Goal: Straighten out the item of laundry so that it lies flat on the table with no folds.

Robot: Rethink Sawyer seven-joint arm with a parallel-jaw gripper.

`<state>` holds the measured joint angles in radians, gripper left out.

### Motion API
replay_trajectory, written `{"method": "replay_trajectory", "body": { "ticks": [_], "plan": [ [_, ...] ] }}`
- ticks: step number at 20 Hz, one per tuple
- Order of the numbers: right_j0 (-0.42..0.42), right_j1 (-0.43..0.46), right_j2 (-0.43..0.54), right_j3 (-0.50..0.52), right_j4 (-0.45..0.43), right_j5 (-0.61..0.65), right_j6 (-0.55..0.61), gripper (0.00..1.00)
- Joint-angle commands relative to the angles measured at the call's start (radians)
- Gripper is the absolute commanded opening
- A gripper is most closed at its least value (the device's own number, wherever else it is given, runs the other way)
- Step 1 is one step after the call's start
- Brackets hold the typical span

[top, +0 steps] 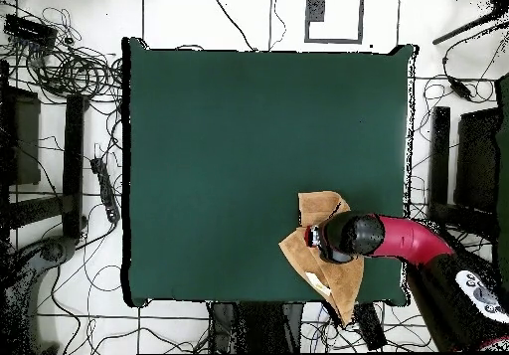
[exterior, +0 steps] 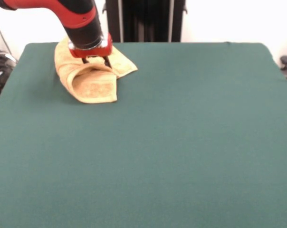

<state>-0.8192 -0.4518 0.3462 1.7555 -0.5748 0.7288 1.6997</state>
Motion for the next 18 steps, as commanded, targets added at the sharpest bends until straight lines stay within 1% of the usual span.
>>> {"method": "replay_trajectory", "body": {
  "ticks": [1, 9, 18],
  "plan": [
    [0.006, 0.038, 0.040, -0.108, -0.113, -0.188, -0.055, 1.00],
    [0.008, 0.036, 0.040, -0.110, -0.108, -0.177, -0.054, 1.00],
    [-0.025, 0.038, 0.070, -0.093, -0.114, -0.221, -0.063, 1.00]
  ]
}}
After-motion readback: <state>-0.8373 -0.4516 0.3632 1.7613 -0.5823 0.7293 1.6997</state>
